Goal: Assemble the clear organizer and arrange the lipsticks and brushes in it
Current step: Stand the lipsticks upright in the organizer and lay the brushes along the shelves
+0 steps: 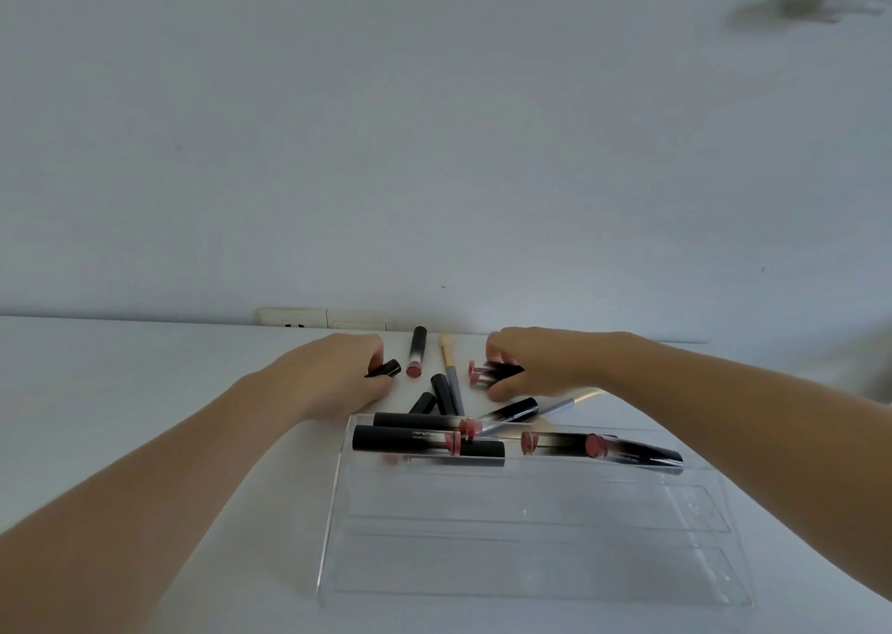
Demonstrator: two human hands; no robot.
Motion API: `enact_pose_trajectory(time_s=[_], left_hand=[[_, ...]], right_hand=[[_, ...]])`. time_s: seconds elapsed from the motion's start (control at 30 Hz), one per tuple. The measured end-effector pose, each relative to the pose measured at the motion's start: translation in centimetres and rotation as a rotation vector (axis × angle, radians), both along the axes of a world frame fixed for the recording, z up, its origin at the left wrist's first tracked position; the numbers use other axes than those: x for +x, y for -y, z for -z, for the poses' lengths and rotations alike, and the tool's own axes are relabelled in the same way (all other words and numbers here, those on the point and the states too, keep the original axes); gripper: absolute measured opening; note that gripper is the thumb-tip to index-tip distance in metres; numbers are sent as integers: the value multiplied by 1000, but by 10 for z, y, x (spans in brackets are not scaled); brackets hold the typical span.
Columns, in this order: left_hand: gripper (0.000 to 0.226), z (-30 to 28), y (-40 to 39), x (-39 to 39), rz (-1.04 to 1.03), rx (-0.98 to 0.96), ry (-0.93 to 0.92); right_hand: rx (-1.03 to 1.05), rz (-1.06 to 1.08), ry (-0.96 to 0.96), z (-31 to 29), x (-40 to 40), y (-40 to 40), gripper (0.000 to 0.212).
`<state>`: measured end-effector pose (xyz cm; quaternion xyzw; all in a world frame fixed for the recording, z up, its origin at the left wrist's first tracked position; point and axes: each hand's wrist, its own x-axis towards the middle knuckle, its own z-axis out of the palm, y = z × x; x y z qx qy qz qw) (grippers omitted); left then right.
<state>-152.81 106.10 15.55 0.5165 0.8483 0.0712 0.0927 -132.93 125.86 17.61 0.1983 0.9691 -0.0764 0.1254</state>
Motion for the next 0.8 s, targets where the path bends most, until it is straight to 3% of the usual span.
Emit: enact_pose_trajectory(time_s=[0.07,0.2,0.57,0.7,0.8], left_hand=[[22,-1,-6,3,-20,106,22],[22,-7,-37,9,-15,257,-2],[32,28,-77,1,17,126,-154],[27,16,-64,-6,12,104,-75],[26,-7,-40,-10,-32,232,15]], right_hand=[[-25,5,10,3,0,-2,27],[-17,-2,16,7,0,-3,29],[1,-22,6,14,4,-6,31],[-5,0,-27,2,13,-6,26],[-60,53,-154,-23,33,-5,20]])
